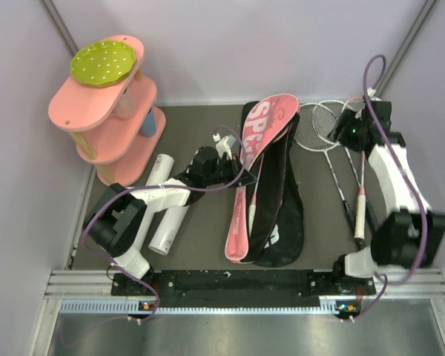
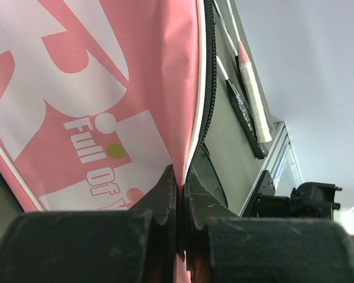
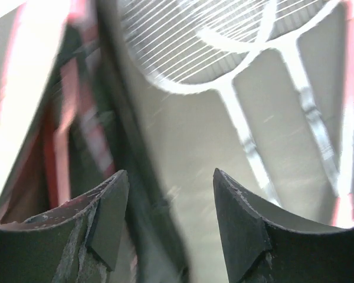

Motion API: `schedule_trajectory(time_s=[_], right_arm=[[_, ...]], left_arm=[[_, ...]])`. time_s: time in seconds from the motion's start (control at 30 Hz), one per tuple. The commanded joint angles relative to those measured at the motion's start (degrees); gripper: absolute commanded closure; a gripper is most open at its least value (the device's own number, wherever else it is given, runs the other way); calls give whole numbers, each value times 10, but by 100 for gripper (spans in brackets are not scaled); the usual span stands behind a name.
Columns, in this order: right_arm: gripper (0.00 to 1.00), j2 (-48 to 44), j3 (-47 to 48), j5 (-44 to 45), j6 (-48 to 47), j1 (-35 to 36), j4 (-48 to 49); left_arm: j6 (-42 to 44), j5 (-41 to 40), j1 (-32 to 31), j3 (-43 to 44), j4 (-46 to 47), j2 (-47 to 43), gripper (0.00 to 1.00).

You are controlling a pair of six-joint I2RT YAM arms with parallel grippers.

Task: Pack up the badminton gear
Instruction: Pick up the racket from the center of the board.

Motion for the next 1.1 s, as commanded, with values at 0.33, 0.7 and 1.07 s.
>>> schedule_trajectory(time_s=[0.33,0.7,1.07], right_arm=[[47,387,282,162,-165,-185,-50],[58,477,279,78,-209,-185,-36],[100,486,414,120,-142,-157,-155]], left_arm=[[44,25,-2,-10,30,-53,100],[36,44,-2,-9,48,-48,100],[40,22,-2,-2,30,-49,100]])
